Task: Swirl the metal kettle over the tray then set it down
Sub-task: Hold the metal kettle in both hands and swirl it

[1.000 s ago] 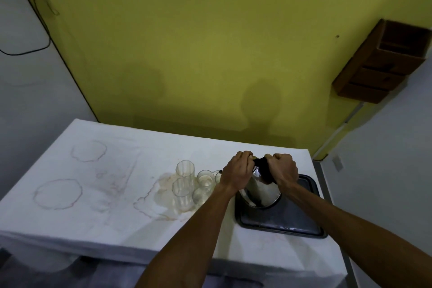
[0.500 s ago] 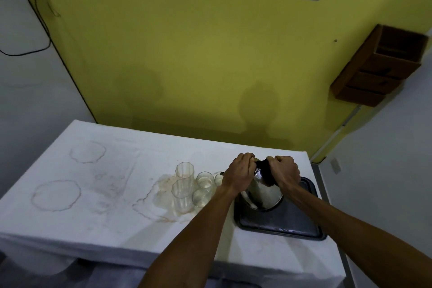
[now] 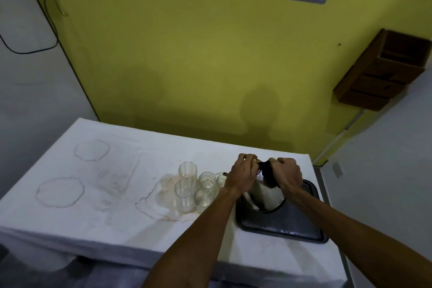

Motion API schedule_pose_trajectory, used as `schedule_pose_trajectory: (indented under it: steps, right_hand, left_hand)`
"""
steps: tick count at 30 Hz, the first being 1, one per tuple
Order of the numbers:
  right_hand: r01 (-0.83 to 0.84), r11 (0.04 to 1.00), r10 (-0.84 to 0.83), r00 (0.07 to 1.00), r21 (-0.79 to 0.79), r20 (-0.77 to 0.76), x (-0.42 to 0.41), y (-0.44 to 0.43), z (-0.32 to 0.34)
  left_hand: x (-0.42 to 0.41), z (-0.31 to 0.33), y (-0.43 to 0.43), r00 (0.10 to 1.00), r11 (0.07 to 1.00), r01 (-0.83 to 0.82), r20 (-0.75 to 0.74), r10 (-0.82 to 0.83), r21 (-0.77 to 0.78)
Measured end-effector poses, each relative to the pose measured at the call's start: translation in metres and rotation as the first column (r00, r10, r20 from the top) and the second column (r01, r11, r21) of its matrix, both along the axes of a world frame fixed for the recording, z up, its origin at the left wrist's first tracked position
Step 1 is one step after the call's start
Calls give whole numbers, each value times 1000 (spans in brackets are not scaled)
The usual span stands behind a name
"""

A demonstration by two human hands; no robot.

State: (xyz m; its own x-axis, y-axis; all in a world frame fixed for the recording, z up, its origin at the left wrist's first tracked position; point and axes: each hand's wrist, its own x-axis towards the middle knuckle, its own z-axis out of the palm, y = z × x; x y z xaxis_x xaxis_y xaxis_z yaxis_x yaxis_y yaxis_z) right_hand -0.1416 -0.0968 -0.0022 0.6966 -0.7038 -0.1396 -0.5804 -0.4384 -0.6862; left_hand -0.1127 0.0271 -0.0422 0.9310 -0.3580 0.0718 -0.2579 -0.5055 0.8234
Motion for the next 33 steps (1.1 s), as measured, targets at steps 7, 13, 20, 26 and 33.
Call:
schedule_pose_trajectory:
  steps: [7, 13, 20, 26, 33]
  right_hand:
    - [3, 1000, -3, 1000, -4, -8, -1, 0, 0]
    - [-18, 1000, 18, 1000, -5, 4, -5, -1, -2]
    - [-27, 998, 27, 1000, 58, 17, -8, -5, -8]
    - [30, 975, -48, 996, 222, 79, -13, -5, -16]
    - [-35, 911, -24, 990, 412, 138, -11, -6, -14]
  left_hand:
    - [3, -3, -1, 1000, 1000, 20, -14, -20, 17]
    - [2, -7, -3, 996, 999, 7, -89, -11, -46]
    - [0, -3, -4, 993, 998, -16, -116, 9, -60]
    - [0, 5, -7, 999, 1000, 25, -47, -26, -18]
    - [4, 19, -8, 988, 994, 6, 150, -23, 113]
